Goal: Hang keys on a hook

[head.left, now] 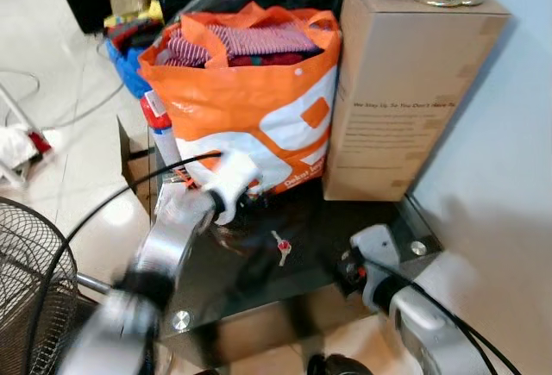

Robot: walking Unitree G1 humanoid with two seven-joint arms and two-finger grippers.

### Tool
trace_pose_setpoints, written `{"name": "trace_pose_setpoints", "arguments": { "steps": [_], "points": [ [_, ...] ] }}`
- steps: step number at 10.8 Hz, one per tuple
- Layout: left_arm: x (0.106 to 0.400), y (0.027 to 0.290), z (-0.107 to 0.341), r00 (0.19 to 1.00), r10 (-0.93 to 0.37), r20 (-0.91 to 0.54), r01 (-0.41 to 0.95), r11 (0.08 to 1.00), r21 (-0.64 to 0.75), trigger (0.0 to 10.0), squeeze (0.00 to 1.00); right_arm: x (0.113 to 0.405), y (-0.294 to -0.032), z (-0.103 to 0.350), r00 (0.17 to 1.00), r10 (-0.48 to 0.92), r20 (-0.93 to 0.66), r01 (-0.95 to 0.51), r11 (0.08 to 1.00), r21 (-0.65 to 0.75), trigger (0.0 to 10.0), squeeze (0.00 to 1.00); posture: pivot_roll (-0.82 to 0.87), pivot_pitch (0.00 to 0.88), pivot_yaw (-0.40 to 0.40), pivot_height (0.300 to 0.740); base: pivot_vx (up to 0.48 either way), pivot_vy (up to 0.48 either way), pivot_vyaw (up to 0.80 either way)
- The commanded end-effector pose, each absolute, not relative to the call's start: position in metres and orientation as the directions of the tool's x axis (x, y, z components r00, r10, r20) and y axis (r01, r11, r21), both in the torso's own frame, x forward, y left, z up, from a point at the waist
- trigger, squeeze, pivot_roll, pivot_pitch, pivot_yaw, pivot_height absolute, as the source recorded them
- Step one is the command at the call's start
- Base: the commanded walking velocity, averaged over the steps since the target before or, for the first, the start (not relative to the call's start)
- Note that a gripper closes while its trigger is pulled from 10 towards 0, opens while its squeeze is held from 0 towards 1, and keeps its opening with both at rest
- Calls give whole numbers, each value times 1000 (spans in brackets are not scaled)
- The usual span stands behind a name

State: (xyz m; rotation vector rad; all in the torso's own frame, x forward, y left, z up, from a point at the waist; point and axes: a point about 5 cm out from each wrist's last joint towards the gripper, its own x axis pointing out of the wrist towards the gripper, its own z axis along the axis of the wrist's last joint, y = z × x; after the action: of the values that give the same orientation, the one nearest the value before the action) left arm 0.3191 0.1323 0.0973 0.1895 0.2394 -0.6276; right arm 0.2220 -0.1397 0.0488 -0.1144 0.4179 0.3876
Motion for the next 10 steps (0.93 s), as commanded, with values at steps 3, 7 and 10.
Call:
{"name": "trace_pose_setpoints", "arguments": {
  "steps": [3,7,10],
  "points": [
    [297,166,99,937,-302,-174,327,935,140,10000,1000,245,-158,58,896,231,-378,-255,967,-14,10000,0,-60,0,-6,740,0,0,0],
    [259,188,88,974,-132,-187,156,981,119,10000,1000,255,-150,63,908,269,-320,-270,962,42,10000,0,-26,0,-26,740,0,0,0],
    [243,207,85,984,-24,-174,34,998,56,10000,1000,271,-129,61,883,353,-309,-344,935,86,10000,0,43,0,-63,740,0,-270,0]
  ]
}}
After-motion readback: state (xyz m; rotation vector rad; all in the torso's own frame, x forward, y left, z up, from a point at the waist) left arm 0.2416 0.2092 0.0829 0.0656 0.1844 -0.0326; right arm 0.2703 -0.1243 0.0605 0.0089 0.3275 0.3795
